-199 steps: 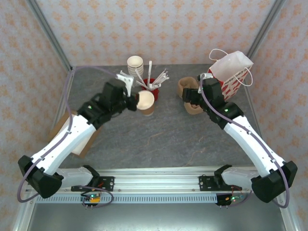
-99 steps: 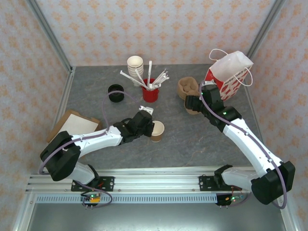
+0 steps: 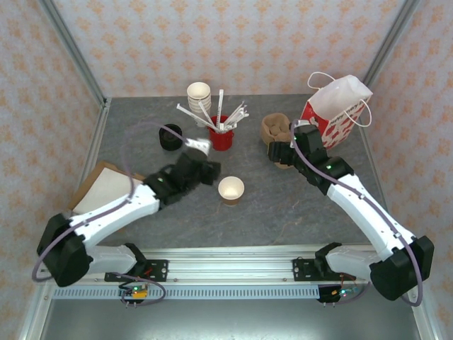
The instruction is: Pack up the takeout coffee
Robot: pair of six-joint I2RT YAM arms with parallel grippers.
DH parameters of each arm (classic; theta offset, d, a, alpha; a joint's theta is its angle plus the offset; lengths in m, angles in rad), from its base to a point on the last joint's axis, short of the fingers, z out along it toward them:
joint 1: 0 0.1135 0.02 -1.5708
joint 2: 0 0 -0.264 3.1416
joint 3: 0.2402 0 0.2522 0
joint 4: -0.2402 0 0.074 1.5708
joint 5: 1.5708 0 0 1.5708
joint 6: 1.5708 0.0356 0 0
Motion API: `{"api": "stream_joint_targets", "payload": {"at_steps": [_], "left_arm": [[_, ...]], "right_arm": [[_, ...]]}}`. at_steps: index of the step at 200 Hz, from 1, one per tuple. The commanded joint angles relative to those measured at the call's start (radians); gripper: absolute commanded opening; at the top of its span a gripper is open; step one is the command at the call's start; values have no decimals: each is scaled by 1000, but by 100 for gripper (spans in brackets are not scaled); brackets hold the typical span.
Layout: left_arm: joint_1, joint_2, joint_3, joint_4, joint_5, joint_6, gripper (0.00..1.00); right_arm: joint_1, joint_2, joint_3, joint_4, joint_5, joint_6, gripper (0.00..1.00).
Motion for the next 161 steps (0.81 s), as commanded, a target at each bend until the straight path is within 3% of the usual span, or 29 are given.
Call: {"api": "stream_joint_targets", "payload": {"at_steps": [1,29,59,107,161], "left_arm": [[219,-4,69,-167,-1,-86,49],[431,91,143,-224,46,-120,47],[559,266,253,-235,87,-89,48],[616,556,502,-312,101,-16,50],[627,745,666,-377,110,18,47]], "right_arm": [[67,-29,-10,79,-44,-35,79],[87,-8,-5,112,-49,-18,79],[89,13,2,111,-48,-19,79],[89,36,9,109,-54,-19,79],[89,66,21,98,-52,-23,79]]}}
